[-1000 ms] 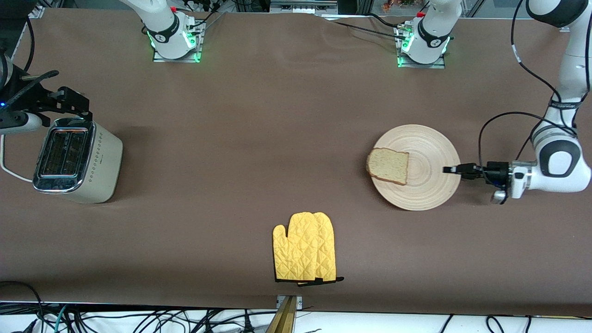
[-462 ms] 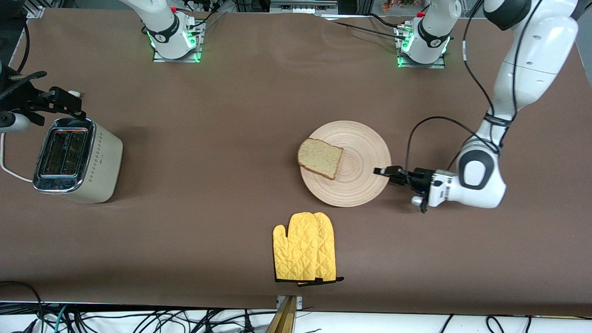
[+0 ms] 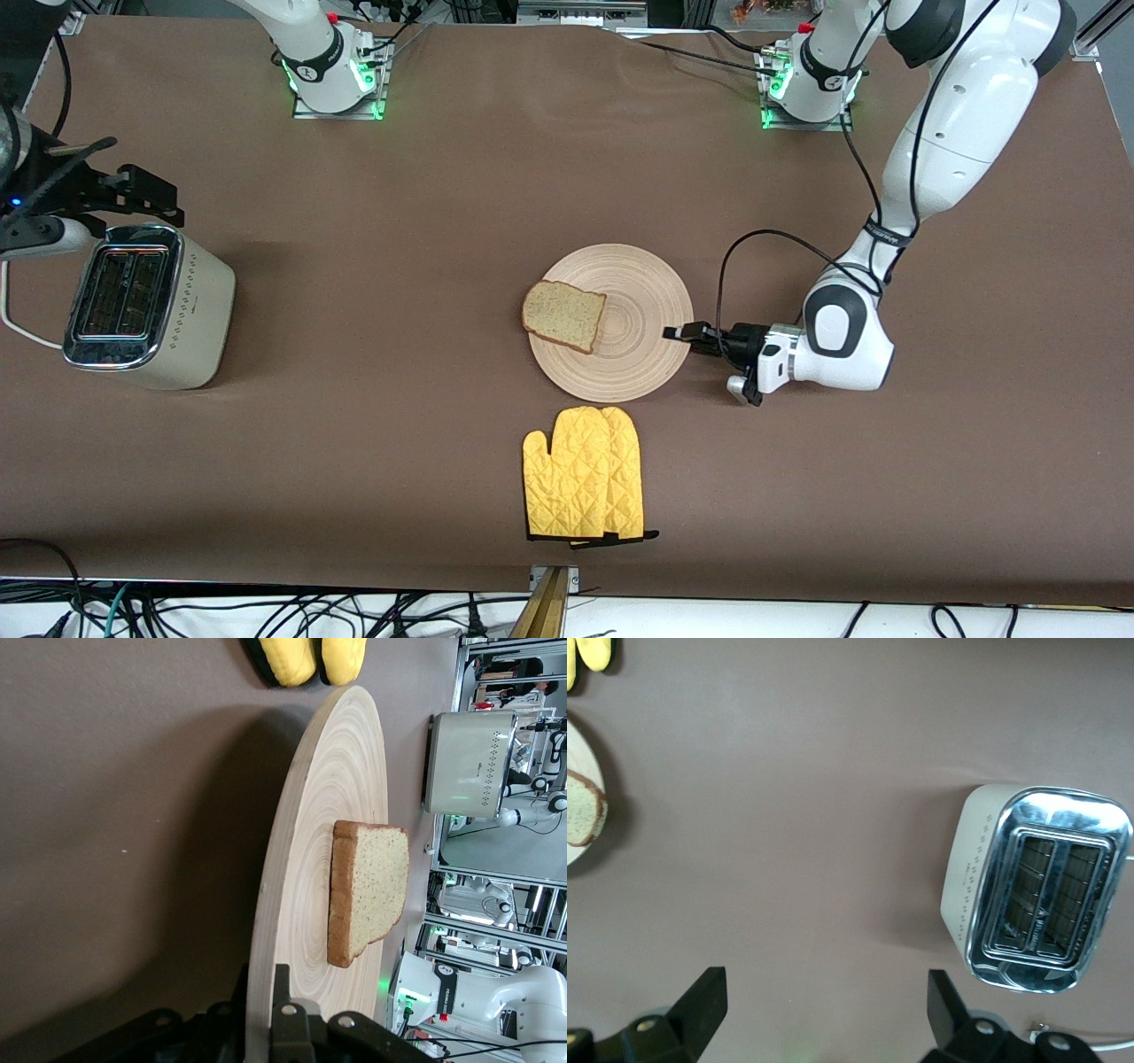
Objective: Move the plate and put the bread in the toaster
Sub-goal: 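Drag the wooden plate with the left gripper toward the table middle, then withdraw the left gripper while the right gripper reaches toward the bread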
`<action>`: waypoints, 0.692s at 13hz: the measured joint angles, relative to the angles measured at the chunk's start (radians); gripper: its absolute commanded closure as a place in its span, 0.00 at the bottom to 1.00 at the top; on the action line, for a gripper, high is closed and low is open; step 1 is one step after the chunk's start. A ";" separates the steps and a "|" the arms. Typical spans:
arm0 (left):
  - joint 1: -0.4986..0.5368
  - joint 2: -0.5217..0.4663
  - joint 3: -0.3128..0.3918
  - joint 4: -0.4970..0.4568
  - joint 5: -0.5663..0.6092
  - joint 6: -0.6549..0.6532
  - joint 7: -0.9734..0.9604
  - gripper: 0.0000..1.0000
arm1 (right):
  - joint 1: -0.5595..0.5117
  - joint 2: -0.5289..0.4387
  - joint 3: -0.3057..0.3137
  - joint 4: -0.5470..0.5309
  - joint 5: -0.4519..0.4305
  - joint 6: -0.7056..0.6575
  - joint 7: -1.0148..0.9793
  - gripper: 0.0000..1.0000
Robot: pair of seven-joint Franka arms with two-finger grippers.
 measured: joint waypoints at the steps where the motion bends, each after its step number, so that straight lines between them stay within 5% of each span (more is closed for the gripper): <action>1: -0.006 0.005 0.000 0.000 -0.006 0.002 0.000 0.76 | 0.013 0.009 0.000 -0.001 0.000 0.000 0.001 0.00; 2: -0.007 0.007 0.000 0.000 -0.010 0.002 0.000 0.01 | 0.022 0.018 0.000 -0.001 0.000 0.000 0.002 0.00; 9: 0.054 -0.006 0.019 0.000 0.055 -0.036 0.004 0.00 | 0.062 0.075 0.001 -0.004 0.035 0.023 0.063 0.00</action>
